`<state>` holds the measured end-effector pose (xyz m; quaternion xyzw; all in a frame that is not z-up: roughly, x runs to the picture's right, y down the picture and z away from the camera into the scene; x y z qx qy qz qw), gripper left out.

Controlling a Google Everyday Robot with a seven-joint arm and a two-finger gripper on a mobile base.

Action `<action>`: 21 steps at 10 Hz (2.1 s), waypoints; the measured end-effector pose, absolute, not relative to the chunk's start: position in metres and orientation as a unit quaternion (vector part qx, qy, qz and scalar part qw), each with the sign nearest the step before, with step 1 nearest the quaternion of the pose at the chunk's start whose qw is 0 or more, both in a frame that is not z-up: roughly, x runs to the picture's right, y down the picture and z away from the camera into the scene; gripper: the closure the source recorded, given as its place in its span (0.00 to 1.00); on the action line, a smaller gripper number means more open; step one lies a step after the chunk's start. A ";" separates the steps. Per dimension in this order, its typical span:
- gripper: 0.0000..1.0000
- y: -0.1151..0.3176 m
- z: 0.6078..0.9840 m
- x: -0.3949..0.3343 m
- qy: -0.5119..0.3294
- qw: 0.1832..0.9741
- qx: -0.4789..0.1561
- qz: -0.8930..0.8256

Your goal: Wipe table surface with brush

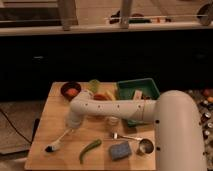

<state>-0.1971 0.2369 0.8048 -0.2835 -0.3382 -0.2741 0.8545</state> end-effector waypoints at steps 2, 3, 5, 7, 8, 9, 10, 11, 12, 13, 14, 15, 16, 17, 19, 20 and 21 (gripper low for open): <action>1.00 0.237 0.808 -0.180 -0.328 0.866 -0.290 -0.242; 1.00 0.234 0.810 -0.175 -0.323 0.871 -0.291 -0.229; 1.00 0.230 0.814 -0.171 -0.317 0.877 -0.292 -0.213; 1.00 0.226 0.817 -0.168 -0.310 0.883 -0.292 -0.199; 1.00 0.226 0.818 -0.167 -0.309 0.884 -0.291 -0.197; 1.00 0.225 0.818 -0.167 -0.309 0.884 -0.291 -0.197; 1.00 0.226 0.818 -0.167 -0.309 0.883 -0.291 -0.197; 1.00 0.226 0.818 -0.167 -0.309 0.883 -0.291 -0.197; 1.00 0.226 0.818 -0.167 -0.309 0.884 -0.291 -0.197; 1.00 0.226 0.818 -0.167 -0.309 0.883 -0.291 -0.197; 1.00 0.226 0.818 -0.167 -0.309 0.884 -0.291 -0.197; 1.00 0.226 0.818 -0.167 -0.309 0.884 -0.292 -0.197; 1.00 0.226 0.818 -0.167 -0.309 0.883 -0.291 -0.197; 1.00 0.226 0.818 -0.167 -0.309 0.884 -0.291 -0.197; 1.00 0.226 0.818 -0.167 -0.309 0.883 -0.291 -0.197; 1.00 0.226 0.818 -0.167 -0.309 0.883 -0.292 -0.197; 1.00 0.226 0.818 -0.167 -0.309 0.883 -0.291 -0.197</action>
